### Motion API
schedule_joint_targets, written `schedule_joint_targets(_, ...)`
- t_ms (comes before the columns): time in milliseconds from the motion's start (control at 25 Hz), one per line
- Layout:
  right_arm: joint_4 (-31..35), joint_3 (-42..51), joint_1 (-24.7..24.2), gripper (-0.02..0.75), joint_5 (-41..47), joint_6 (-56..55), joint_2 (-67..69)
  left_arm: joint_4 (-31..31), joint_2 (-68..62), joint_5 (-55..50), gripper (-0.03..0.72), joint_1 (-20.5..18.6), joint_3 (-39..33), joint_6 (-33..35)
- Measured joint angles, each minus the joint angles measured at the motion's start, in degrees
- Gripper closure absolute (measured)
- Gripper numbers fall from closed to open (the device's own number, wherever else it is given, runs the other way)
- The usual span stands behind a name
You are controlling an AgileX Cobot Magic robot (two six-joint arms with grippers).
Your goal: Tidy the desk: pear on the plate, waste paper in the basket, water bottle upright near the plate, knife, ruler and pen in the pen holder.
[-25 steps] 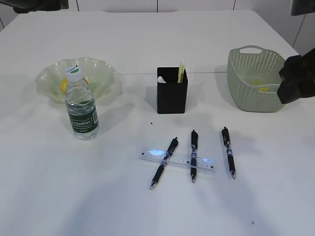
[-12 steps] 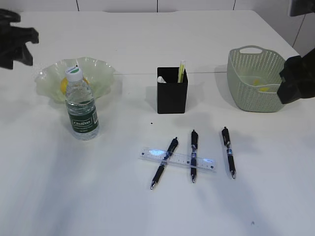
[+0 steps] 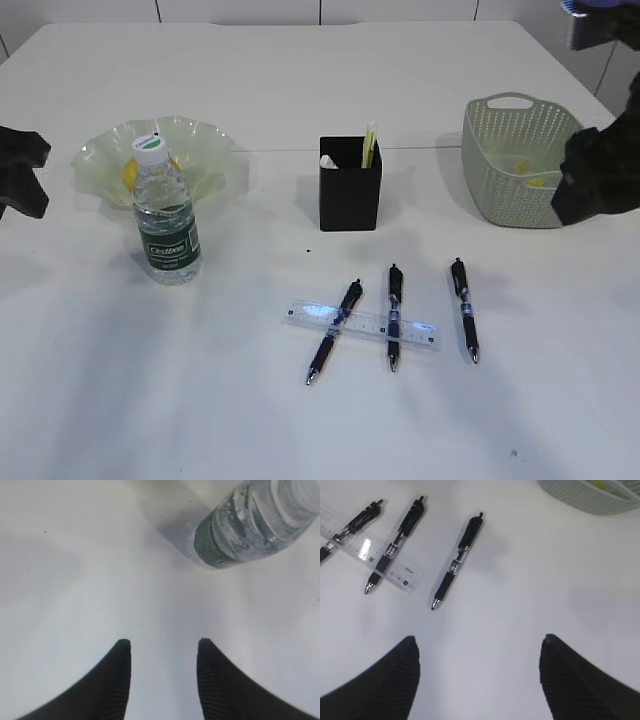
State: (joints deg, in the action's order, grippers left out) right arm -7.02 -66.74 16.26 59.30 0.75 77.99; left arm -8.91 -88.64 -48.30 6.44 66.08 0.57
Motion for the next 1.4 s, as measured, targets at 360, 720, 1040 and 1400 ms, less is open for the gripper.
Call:
schedule_joint_targets(360, 3.39, -3.56, 0.00, 0.182, 1.16, 4.12, 3.18, -2.63, 2.55, 1.25, 0.332, 0.00, -5.45, 1.45)
schedule_joint_targets(720, 3.72, -13.23, 2.85, 0.182, 5.82, 11.24, 11.75, -7.00, 8.88, 7.27, 0.326, 0.00, -19.28, 1.81)
schedule_joint_targets(1040, 3.72, -17.76, 9.97, 0.182, 7.33, 21.02, 22.12, -10.32, 8.87, 9.92, 0.309, 0.00, -20.18, 5.88)
schedule_joint_targets(1400, 3.55, -18.50, 11.08, 0.182, 1.63, 23.91, 27.90, -22.51, 5.56, 11.77, 0.230, 0.00, -20.18, 16.81)
